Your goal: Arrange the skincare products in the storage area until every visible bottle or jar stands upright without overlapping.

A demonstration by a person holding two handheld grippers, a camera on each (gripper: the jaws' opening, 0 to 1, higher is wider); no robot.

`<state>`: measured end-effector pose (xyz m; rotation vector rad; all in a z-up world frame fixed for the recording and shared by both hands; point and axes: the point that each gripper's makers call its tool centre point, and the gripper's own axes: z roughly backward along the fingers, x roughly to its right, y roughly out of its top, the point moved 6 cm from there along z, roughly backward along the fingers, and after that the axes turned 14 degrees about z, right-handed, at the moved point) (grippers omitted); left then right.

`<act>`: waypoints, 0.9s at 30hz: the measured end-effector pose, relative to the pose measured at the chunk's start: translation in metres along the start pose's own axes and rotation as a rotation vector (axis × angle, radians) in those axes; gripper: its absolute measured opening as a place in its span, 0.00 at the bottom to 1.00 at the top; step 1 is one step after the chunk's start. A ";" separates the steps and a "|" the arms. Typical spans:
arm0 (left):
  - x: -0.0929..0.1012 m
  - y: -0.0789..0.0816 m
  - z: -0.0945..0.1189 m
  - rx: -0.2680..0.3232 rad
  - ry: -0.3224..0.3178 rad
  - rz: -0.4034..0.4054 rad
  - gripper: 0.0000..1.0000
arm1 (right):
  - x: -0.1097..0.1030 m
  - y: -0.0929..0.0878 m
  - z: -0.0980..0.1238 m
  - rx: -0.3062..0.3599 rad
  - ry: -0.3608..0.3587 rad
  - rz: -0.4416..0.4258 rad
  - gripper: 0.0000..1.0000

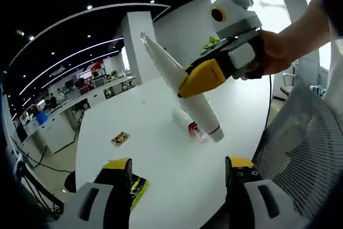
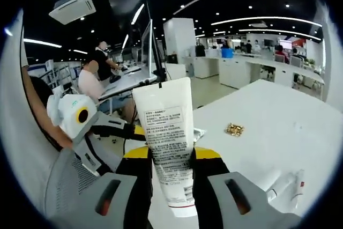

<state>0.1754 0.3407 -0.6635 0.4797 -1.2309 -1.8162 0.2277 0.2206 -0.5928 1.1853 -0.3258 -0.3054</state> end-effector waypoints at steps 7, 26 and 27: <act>0.004 0.023 0.007 0.100 -0.093 0.091 0.96 | 0.005 0.007 0.017 0.053 -0.043 -0.039 0.26; 0.052 0.059 0.015 0.214 -0.502 0.558 0.83 | -0.006 0.025 0.025 0.111 0.037 -0.082 0.27; 0.053 0.059 0.016 0.212 -0.512 0.550 0.82 | -0.008 0.025 0.025 0.114 0.045 -0.080 0.27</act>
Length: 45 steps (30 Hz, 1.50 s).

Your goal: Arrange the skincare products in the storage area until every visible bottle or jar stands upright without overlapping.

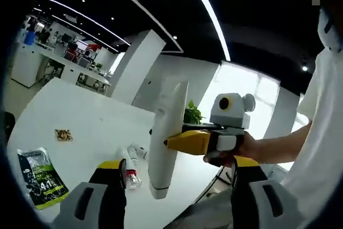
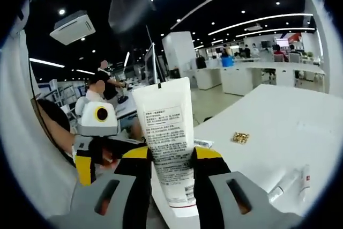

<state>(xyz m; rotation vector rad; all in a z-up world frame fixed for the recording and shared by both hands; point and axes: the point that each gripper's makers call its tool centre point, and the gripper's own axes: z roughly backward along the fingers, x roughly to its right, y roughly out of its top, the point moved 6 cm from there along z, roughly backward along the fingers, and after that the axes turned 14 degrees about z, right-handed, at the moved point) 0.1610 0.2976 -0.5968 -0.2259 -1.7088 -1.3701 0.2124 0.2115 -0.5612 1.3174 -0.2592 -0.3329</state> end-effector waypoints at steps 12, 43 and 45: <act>0.000 -0.001 0.007 -0.018 -0.069 0.059 0.73 | -0.021 0.010 -0.006 0.071 0.152 -0.085 0.27; 0.028 -0.034 0.010 -0.271 -0.341 0.026 0.41 | -0.068 0.016 0.009 0.200 0.504 -0.316 0.29; 0.028 -0.034 0.010 -0.277 -0.344 0.030 0.40 | -0.066 0.014 0.009 0.209 0.497 -0.354 0.29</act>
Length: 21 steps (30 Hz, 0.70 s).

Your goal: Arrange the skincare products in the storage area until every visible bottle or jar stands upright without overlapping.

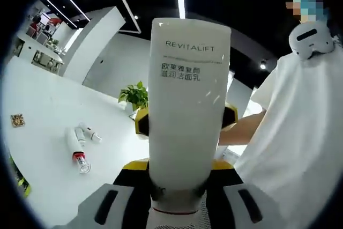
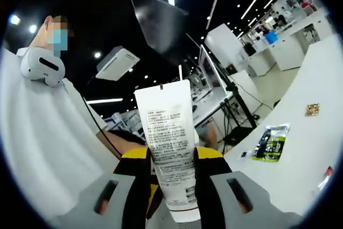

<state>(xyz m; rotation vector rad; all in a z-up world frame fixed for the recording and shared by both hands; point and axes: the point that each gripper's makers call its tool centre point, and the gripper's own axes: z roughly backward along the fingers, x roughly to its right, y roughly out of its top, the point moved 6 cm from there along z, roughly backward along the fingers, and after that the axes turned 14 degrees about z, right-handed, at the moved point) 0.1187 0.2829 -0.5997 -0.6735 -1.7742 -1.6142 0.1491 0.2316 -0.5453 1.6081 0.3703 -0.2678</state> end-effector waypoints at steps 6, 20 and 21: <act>0.000 0.000 0.000 0.002 -0.005 -0.003 0.41 | -0.002 -0.001 -0.001 0.028 -0.008 -0.023 0.29; -0.003 0.002 0.001 0.010 0.031 -0.052 0.37 | 0.001 -0.006 0.001 0.052 -0.046 -0.044 0.30; -0.003 0.002 0.001 0.009 0.031 -0.049 0.36 | 0.001 -0.006 0.000 0.055 -0.046 -0.046 0.30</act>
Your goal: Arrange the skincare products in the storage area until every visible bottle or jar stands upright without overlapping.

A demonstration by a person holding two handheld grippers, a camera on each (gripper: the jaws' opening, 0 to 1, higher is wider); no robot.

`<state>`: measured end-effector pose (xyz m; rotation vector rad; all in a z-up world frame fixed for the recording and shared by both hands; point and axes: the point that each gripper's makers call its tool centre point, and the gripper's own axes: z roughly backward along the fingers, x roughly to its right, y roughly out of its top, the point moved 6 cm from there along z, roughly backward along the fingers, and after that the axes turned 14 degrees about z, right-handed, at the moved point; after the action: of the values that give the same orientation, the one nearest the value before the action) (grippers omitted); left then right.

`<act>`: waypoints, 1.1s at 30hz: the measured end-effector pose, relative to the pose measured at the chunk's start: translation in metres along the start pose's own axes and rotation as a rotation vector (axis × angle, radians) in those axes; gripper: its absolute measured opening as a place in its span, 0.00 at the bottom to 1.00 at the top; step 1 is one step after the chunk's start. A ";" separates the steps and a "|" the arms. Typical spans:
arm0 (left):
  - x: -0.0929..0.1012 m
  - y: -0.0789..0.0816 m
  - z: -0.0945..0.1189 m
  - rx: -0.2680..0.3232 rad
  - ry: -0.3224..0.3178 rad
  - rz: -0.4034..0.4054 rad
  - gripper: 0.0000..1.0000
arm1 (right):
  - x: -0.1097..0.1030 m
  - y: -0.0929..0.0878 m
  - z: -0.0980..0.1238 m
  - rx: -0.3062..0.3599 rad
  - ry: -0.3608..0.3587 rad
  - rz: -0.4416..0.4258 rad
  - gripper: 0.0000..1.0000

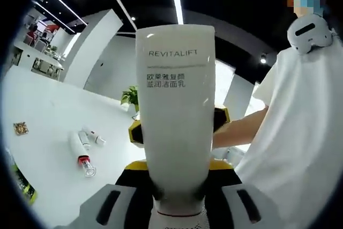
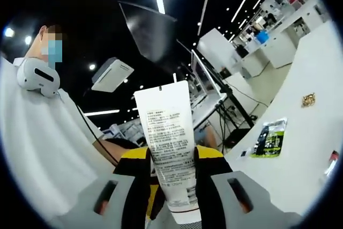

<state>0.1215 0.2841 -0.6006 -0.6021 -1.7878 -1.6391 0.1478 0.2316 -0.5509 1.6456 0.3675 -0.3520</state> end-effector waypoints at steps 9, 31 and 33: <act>-0.003 -0.002 0.000 -0.023 0.039 0.046 0.34 | 0.004 -0.003 -0.001 -0.014 -0.030 -0.020 0.30; -0.043 0.008 0.014 0.029 0.505 -0.081 0.34 | 0.016 0.016 -0.011 -0.082 -0.405 0.258 0.19; -0.046 0.007 0.015 0.017 0.563 -0.107 0.34 | 0.017 0.021 -0.014 -0.079 -0.439 0.265 0.19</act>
<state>0.1562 0.3034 -0.6293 -0.0199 -1.4287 -1.6526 0.1724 0.2439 -0.5383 1.4680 -0.1633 -0.4778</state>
